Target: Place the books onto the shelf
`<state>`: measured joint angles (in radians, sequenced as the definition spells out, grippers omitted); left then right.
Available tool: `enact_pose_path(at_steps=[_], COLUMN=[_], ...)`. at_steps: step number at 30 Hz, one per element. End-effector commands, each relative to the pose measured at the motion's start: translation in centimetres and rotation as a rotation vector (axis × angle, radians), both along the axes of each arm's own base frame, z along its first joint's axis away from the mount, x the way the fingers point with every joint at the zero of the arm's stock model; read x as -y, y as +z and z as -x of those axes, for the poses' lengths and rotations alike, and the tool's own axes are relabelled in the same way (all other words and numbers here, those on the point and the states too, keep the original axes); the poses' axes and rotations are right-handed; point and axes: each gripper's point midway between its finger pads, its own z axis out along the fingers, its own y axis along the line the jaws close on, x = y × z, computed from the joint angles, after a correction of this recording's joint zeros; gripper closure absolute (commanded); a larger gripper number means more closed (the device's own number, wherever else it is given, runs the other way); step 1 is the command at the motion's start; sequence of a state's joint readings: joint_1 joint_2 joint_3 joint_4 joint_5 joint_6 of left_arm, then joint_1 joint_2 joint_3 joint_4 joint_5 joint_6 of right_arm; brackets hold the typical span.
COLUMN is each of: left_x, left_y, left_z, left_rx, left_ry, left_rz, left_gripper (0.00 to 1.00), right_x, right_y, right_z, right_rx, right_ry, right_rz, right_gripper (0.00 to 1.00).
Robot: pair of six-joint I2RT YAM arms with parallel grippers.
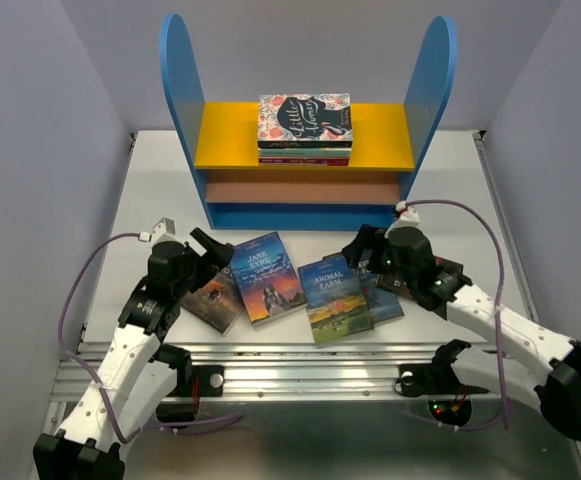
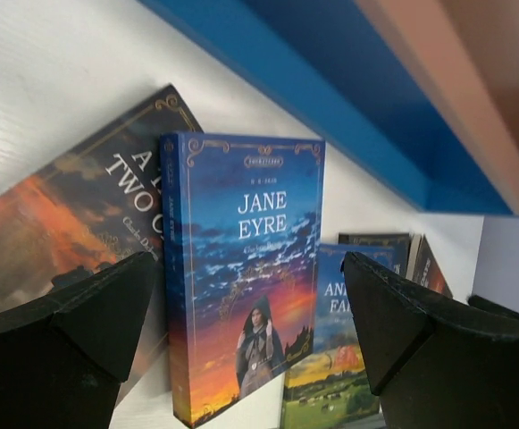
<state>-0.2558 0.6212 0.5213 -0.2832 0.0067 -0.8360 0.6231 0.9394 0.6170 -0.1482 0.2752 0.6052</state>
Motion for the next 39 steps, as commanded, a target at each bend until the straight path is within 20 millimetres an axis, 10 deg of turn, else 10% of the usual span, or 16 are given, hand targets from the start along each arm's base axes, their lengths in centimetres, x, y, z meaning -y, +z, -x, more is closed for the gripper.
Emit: enact_pose_path(at_steps=[1, 9, 21, 33, 39], left_x=[2.5, 2.9, 3.7, 5.0, 5.3], left_y=[-1.1, -6.5, -8.9, -11.0, -10.7], left_z=[0.5, 2.4, 1.5, 1.6, 2.0], left_rx=[0.000, -0.143, -0.187, -0.241, -0.234], left_ry=[-0.110, -0.123, -0.135, -0.203, -0.216], left_rz=[0.049, 0.033, 0.047, 0.037, 0.045], left_gripper=[0.01, 0.01, 0.02, 0.61, 0.67], right_x=[-8.9, -16.5, -20.1, -23.9, -24.8], right_y=[-0.7, -3.2, -6.1, -4.8, -0.9], right_z=[1.6, 1.4, -0.1, 3.3, 4.2], right_rx=[-0.013, -0.038, -0.089, -0.223, -0.187], right_ry=[0.347, 0.484, 0.580, 0.790, 0.872], right_rz=[-0.179, -0.147, -0.101, -0.276, -0.353], right_gripper=[0.00, 0.00, 0.00, 0.00, 0.00])
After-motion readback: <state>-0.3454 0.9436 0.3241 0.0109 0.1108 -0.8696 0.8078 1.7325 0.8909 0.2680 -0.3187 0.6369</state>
